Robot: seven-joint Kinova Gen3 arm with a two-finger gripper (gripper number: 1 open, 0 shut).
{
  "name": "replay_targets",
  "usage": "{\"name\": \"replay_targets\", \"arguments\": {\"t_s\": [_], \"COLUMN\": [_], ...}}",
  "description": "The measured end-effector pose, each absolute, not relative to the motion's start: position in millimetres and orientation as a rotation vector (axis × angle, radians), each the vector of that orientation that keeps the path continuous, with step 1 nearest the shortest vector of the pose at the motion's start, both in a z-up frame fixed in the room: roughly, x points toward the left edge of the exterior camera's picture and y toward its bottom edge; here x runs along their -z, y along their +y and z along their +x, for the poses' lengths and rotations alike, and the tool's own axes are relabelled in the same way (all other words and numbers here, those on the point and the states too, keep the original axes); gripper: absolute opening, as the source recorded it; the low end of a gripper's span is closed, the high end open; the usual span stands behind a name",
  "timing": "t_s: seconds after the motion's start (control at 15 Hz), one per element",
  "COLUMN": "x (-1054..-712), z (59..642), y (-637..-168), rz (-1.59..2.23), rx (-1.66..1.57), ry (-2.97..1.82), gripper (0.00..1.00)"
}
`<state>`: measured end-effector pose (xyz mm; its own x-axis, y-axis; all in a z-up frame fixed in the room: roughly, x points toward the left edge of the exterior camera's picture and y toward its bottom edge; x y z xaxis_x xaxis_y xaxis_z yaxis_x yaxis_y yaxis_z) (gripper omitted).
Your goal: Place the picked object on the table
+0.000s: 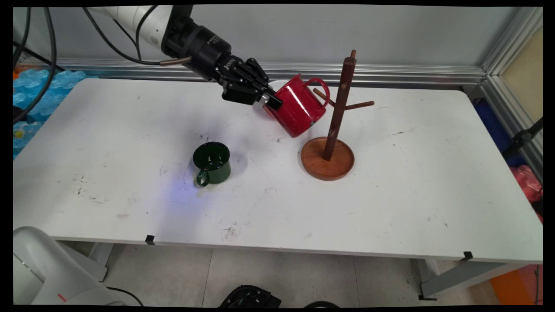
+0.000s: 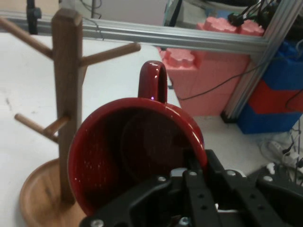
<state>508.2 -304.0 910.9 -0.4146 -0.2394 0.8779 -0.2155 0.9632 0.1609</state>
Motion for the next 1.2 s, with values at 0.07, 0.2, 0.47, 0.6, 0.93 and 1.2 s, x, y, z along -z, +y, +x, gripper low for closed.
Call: {"name": "replay_targets", "arguments": {"t_s": [0.07, 0.2, 0.47, 0.6, 0.93, 1.2], "x": [-910.6, -909.4, -904.3, -901.6, -893.9, -889.0], "z": [511.1, 516.4, 526.7, 530.6, 540.8, 548.0], "y": [-304.4, -305.2, -306.5, -306.8, -308.1, -311.3], "rz": [0.326, 0.329, 0.325, 0.319, 0.302, 0.295], "rx": [0.022, 0.012, -0.013, -0.023, -0.056, -0.093], "ry": [-2.021, -2.040, -2.093, -2.119, -2.195, -2.256], "gripper": [0.00, 0.00, 0.00, 0.00, 0.00, 0.00]}}
